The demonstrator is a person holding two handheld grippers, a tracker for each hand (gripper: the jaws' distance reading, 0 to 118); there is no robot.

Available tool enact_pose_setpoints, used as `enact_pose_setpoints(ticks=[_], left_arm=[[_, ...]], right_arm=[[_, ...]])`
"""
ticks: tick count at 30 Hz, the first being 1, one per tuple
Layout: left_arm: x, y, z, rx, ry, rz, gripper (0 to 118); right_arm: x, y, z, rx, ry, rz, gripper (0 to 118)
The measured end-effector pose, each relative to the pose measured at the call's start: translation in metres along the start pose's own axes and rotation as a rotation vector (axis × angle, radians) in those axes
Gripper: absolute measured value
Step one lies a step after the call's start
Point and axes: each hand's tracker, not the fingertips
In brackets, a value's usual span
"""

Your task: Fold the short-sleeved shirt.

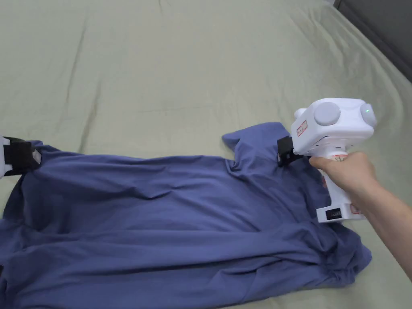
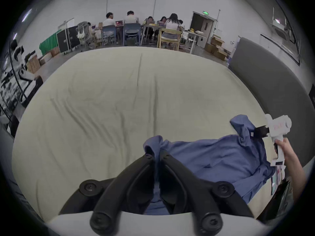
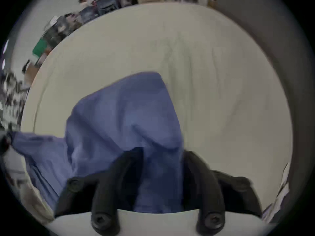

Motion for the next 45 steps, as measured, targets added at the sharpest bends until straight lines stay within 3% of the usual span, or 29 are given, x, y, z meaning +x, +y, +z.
enact_pose_setpoints(ticks=[1, 2, 5, 10, 14, 19, 23, 30, 31, 32, 33, 34, 38, 41, 42, 43, 44, 45], left_arm=[[-0.002, 0.000, 0.001, 0.002, -0.004, 0.009, 2], [-0.003, -0.001, 0.002, 0.004, -0.007, 0.015, 2], [-0.010, -0.006, 0.015, 0.016, -0.020, 0.043, 2], [-0.025, -0.038, 0.061, 0.015, 0.035, 0.006, 2], [-0.038, -0.083, 0.083, -0.042, 0.098, -0.008, 2], [-0.039, -0.130, 0.056, -0.168, 0.126, 0.001, 2], [-0.028, -0.151, 0.028, -0.266, 0.209, -0.133, 2], [-0.015, -0.148, 0.031, -0.253, 0.243, -0.181, 3], [-0.014, -0.147, 0.038, -0.249, 0.247, -0.164, 17], [-0.014, -0.147, 0.047, -0.234, 0.245, -0.157, 38], [-0.012, -0.147, 0.059, -0.207, 0.239, -0.148, 56], [-0.007, -0.147, 0.076, -0.163, 0.245, -0.140, 68], [0.016, -0.144, 0.145, 0.054, 0.305, -0.112, 73], [0.039, -0.141, 0.202, 0.269, 0.303, -0.104, 82], [0.046, -0.140, 0.217, 0.297, 0.298, -0.115, 85], [0.054, -0.140, 0.233, 0.331, 0.320, -0.148, 85], [0.059, -0.141, 0.243, 0.381, 0.337, -0.169, 84], [0.062, -0.142, 0.254, 0.426, 0.318, -0.191, 75]], right_arm=[[-0.003, -0.003, 0.007, 0.019, 0.044, 0.024, 17], [-0.005, -0.005, 0.011, 0.006, 0.035, 0.033, 4], [0.008, -0.012, 0.044, 0.071, 0.137, -0.017, 4], [0.016, -0.076, 0.133, 0.287, 0.147, 0.043, 4], [0.026, -0.157, 0.171, 0.305, 0.162, 0.057, 4], [0.037, -0.228, 0.145, 0.157, 0.136, 0.018, 4], [0.042, -0.246, 0.118, 0.095, 0.147, -0.032, 4], [0.032, -0.230, 0.122, 0.125, 0.099, 0.014, 5], [0.029, -0.229, 0.132, 0.122, 0.077, 0.022, 31], [0.026, -0.230, 0.140, 0.135, 0.049, 0.039, 72], [0.021, -0.231, 0.151, 0.153, 0.045, 0.059, 103], [0.016, -0.232, 0.167, 0.205, 0.047, 0.063, 115], [-0.010, -0.235, 0.220, 0.378, 0.058, 0.006, 115], [-0.029, -0.241, 0.241, 0.487, 0.021, 0.038, 114], [-0.036, -0.244, 0.246, 0.515, 0.004, 0.066, 110], [-0.044, -0.249, 0.254, 0.570, -0.017, 0.098, 81], [-0.050, -0.252, 0.261, 0.588, -0.023, 0.137, 35], [-0.055, -0.253, 0.265, 0.589, -0.024, 0.163, 3]])
